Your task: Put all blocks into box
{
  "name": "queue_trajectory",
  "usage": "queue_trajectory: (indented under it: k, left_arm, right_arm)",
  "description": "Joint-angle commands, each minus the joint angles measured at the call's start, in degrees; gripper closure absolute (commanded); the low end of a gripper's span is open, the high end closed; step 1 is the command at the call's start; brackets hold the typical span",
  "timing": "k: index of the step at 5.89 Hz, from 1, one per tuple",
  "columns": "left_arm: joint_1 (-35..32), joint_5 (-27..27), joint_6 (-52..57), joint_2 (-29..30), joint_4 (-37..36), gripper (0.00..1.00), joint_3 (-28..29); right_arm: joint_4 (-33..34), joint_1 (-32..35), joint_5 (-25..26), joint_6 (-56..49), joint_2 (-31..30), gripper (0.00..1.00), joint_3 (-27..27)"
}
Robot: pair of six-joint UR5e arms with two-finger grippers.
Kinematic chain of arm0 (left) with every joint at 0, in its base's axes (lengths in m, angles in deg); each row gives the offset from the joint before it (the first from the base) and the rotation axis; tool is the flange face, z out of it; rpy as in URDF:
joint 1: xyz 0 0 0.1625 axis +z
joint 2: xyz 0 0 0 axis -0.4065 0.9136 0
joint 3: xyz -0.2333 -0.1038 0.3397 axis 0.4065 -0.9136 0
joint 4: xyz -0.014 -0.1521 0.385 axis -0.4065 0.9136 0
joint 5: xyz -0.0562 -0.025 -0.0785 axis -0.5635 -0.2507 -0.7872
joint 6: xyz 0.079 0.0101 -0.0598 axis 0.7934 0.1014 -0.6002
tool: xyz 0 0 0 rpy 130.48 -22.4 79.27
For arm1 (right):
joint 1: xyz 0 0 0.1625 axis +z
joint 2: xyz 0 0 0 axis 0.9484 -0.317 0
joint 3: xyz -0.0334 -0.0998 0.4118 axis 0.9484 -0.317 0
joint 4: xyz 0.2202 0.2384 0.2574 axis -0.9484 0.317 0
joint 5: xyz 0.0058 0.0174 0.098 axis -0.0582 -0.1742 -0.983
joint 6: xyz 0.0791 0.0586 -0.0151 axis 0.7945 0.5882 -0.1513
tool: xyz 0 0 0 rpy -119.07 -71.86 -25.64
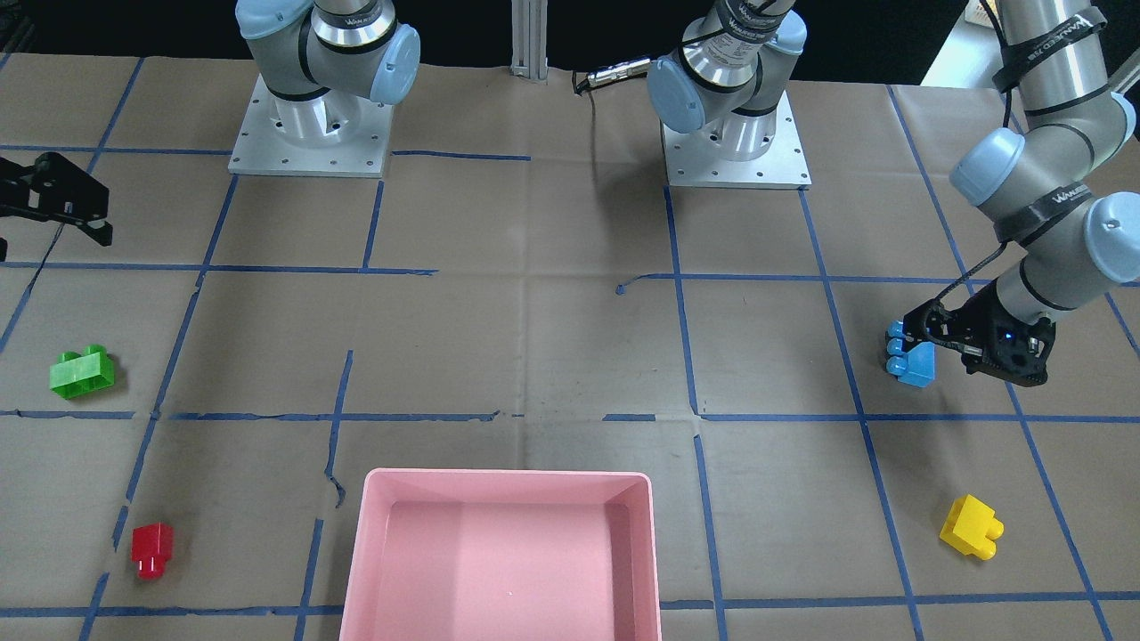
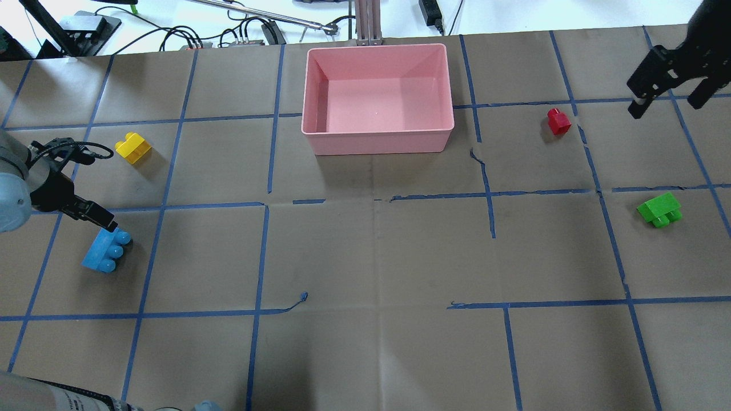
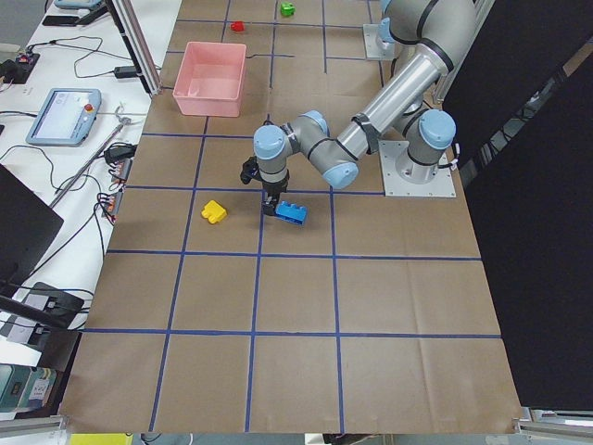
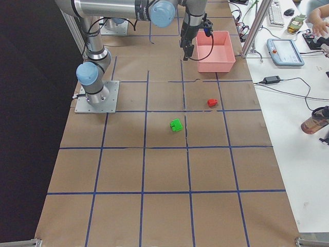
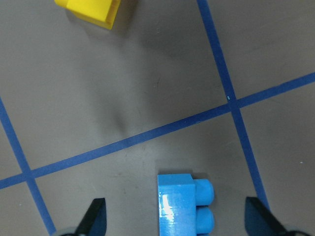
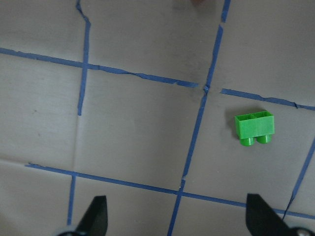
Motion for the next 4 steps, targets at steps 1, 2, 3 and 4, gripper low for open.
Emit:
queue_trajectory:
  k: [1, 2, 3, 4]
  left_arm:
    - [0.14, 1.47, 4.20, 0.47, -0.74, 0.01, -2.57]
    - [0.66, 1.48, 4.58, 0.82, -0.74, 0.01, -3.10]
    - [1.36, 1.56, 4.75, 1.69, -1.18, 0.01, -2.85]
    - [1.46, 2.26, 4.93, 2.66, -1.88, 0.01, -2.93]
  right_arm:
    - [10.19, -7.29, 0.24, -12.62, 1.32, 0.00, 6.69]
    - [17.73, -9.41, 1.28, -18.07, 2.81, 0.00, 10.12]
    - [22.42, -10.39, 1.29, -19.52, 4.65, 0.00, 12.59]
    - [26.64, -10.49, 1.38, -19.62, 7.45, 0.00, 14.27]
